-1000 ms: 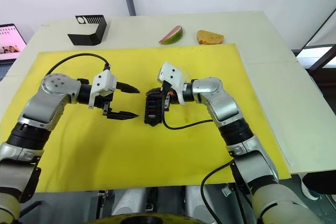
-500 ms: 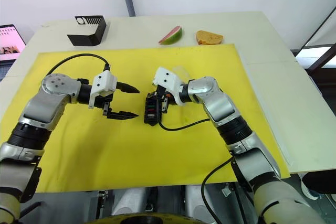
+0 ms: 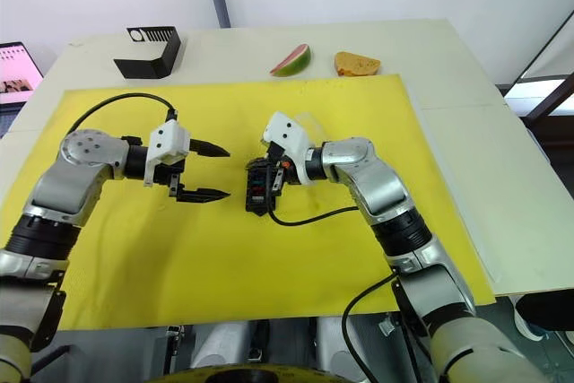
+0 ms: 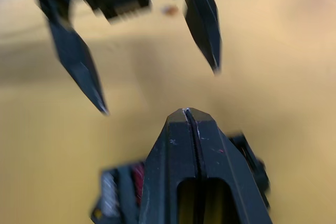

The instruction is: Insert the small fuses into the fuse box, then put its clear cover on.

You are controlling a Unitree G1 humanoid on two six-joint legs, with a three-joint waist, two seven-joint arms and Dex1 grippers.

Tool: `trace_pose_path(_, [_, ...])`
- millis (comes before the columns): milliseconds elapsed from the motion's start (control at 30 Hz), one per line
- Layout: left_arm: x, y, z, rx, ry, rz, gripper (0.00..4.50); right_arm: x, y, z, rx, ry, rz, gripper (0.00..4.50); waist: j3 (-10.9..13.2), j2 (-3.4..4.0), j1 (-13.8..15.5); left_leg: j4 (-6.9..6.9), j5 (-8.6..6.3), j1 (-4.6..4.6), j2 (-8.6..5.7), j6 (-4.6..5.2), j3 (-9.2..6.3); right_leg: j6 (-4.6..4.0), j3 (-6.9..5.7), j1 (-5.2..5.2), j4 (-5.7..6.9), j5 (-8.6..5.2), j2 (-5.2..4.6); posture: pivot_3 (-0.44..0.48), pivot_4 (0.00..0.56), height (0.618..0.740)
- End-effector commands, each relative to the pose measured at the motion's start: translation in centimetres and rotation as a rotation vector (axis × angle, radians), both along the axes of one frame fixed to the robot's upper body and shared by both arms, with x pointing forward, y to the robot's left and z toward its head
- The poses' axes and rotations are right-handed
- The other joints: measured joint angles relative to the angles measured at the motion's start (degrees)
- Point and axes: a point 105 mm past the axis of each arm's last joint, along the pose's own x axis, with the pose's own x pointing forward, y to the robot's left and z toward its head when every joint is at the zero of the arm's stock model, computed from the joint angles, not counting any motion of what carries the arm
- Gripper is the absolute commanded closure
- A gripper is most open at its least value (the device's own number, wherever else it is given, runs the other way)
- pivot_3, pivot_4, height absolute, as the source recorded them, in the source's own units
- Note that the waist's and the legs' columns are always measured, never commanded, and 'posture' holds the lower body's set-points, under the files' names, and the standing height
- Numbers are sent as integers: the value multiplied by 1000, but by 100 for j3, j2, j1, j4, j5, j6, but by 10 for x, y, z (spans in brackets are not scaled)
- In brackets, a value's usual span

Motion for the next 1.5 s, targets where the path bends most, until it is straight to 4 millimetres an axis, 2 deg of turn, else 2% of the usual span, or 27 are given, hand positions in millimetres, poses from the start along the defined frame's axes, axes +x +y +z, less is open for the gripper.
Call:
trace_pose_path(33, [4,0,23,-70,-79,54,0,-4,2,27,101,-89,26,4470,0,0,6,1,-4,0,0,7,0,0,0,0,0,0,0,0,150,740])
trace_pose_path(100, [3,3,27,-108,-84,98,0,-3,-2,33,122,-110,15,4470,0,0,4,1,-4,0,0,7,0,0,0,1,0,0,-1,0,150,740])
trace_pose_path(200, [-3,15,29,-209,-52,218,0,4,-27,44,149,-126,-61,4470,0,0,-7,0,-3,0,0,4,1,0,1,-1,-1,0,-1,0,150,740])
trace_pose_path(233, [-8,20,29,-245,-34,257,0,5,-39,46,158,-117,-89,4233,0,0,-5,-1,-3,0,0,5,0,0,1,-1,-1,0,-1,0,150,740])
trace_pose_path(300, [-19,31,33,-329,6,336,0,6,-61,50,163,-102,-134,3615,0,0,8,-1,-4,-1,0,8,-1,0,2,0,0,0,-1,0,150,740])
trace_pose_path(433, [-40,59,33,-423,80,490,0,1,-101,54,140,-88,-218,1661,1,-1,26,-1,-12,-1,0,21,-1,0,3,2,-4,0,-3,0,150,740])
trace_pose_path(533, [-63,103,20,-453,182,653,0,-6,-140,52,61,-76,-301,161,1,-1,14,-4,-14,6,1,24,0,0,3,9,-5,0,-3,0,150,740])
trace_pose_path(700, [-89,166,13,-503,267,886,0,-4,-177,52,-21,-90,-406,66,2,1,29,-6,-12,18,2,22,0,-2,2,23,-7,-1,-2,0,150,740])
trace_pose_path(833, [-102,191,16,-589,336,962,0,-4,-190,55,-65,-113,-448,66,8,5,44,-29,-18,103,4,30,-1,-2,0,118,-48,-4,-3,0,150,740])
trace_pose_path(900, [-104,194,15,-619,382,958,0,-5,-188,56,-60,-116,-444,66,8,5,45,-30,-20,103,5,33,-5,-2,-3,127,-64,-3,-3,0,150,740])
trace_pose_path(1067, [-86,189,9,-713,624,934,0,-8,-159,63,-27,-123,-328,66,8,5,35,-30,-22,105,5,37,-6,0,-5,132,-72,-2,-4,0,150,740])
trace_pose_path(1233, [-62,189,6,-894,821,923,0,-19,-110,70,0,-109,-111,66,8,5,9,-36,-23,98,5,36,-5,0,-4,117,-71,-1,-3,0,150,740])
trace_pose_path(1300, [-49,187,1,-940,879,933,0,-30,-86,70,3,-93,15,66,7,5,16,-44,-22,96,5,36,-5,1,-4,110,-70,-1,-3,0,150,740])
trace_pose_path(1367, [-40,184,0,-989,930,928,0,-38,-70,69,6,-87,93,66,6,2,25,-46,-22,92,5,35,-5,1,-5,106,-72,-1,-3,0,150,740])
trace_pose_path(1500, [-28,182,1,-1069,1012,915,0,-39,-46,64,0,-121,150,66,3,-10,26,-44,-21,87,4,33,-5,1,-4,103,-71,-1,-4,0,150,740])
